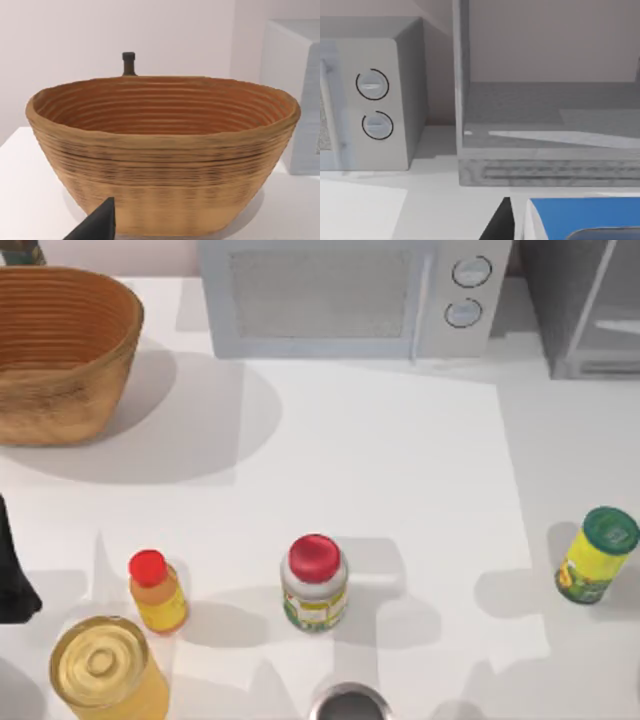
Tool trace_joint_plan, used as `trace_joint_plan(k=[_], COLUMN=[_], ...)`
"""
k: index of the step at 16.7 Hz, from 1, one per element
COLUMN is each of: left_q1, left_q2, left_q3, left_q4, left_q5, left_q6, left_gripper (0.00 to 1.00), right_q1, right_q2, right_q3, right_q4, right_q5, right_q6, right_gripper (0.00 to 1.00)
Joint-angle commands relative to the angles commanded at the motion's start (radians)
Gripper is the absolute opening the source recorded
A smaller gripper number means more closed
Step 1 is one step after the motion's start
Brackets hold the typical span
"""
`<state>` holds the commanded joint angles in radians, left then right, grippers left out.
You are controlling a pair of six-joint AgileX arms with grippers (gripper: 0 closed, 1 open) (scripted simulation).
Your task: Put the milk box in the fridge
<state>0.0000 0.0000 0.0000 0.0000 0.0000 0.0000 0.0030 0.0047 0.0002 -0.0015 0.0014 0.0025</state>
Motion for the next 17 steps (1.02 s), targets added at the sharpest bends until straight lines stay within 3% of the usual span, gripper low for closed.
trace_joint_plan(k=[7,17], left_q1=[0.0,0.0], left_q2=[0.0,0.0], left_q3=[0.0,0.0], left_q4=[0.0,0.0], left_q5=[0.0,0.0], left_q6=[0.0,0.0], left_gripper=[1.0,1.0], right_q1=[-0.062,-0.209], right_q2=[0.288,1.373], right_q3=[0.193,0.68], right_q4=[0.244,0.849], right_q5=[-0.073,-0.217], right_q6=[0.0,0.004], right_gripper=[0.0,0.0])
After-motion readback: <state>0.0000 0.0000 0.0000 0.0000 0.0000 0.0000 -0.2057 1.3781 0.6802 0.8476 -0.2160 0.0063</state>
